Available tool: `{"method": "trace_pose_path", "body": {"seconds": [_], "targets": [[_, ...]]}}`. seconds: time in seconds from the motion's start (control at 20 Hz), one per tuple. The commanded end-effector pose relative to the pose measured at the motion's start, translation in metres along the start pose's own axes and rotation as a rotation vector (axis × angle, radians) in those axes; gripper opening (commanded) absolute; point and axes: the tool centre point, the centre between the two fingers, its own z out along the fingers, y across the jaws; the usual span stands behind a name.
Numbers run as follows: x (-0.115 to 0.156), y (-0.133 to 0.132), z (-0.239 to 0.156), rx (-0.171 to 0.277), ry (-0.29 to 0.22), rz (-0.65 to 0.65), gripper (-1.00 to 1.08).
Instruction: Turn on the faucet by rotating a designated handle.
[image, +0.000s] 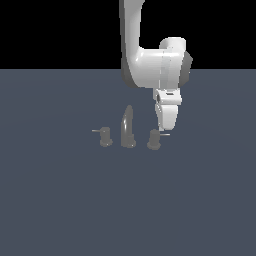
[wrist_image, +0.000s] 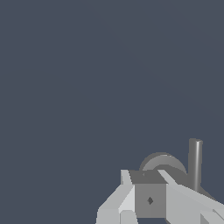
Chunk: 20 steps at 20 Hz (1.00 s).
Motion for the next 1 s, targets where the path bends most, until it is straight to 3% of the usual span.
{"method": "trace_pose_path", "body": {"seconds": [0.0,0.4,0.95], "targets": [[0.004,-0.001,0.007,0.001,0.007,0.023,-1.00],[0.005,-0.001,0.012,0.000,0.011,0.034,-1.00],[0.021,0.031,0.012,0.001,0.011,0.035,-1.00]]}}
